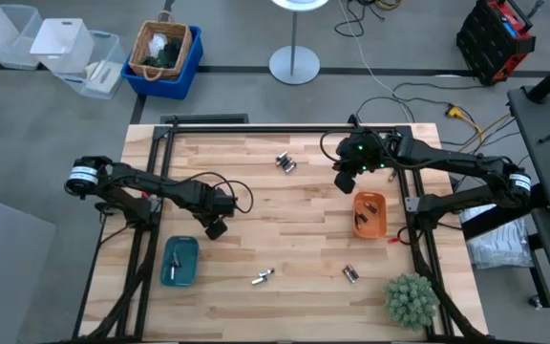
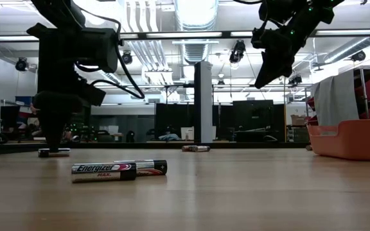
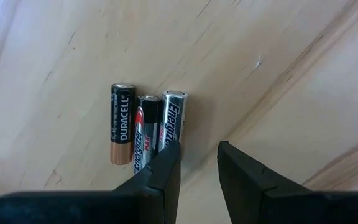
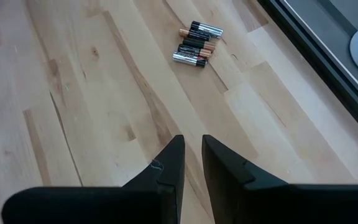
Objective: Sort batteries
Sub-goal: Put the silver battery into the blue bin
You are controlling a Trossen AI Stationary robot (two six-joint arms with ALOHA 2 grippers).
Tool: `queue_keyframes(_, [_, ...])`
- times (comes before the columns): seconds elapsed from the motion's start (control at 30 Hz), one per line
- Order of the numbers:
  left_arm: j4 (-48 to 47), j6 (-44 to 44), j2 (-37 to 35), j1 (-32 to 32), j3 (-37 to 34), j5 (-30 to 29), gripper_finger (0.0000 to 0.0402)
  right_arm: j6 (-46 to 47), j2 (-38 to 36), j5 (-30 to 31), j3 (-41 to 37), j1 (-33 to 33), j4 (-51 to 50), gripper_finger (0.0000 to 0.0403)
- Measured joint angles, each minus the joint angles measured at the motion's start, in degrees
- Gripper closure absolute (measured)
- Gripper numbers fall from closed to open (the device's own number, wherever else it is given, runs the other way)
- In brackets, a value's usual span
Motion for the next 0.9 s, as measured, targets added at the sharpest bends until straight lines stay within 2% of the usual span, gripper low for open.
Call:
queue_keyframes(0.6, [-1.3,0.0,0.0,0.0,1.0,-1.0,0.0314,0.7,0.0,0.0,0.0,0.0,0.1,0.0359])
queue_keyframes(0.9, [-1.7,0.0,0.0,0.0,0.9,-1.4,0.0314,0.7,0.0,0.0,0.0,0.0,0.1,0.0350])
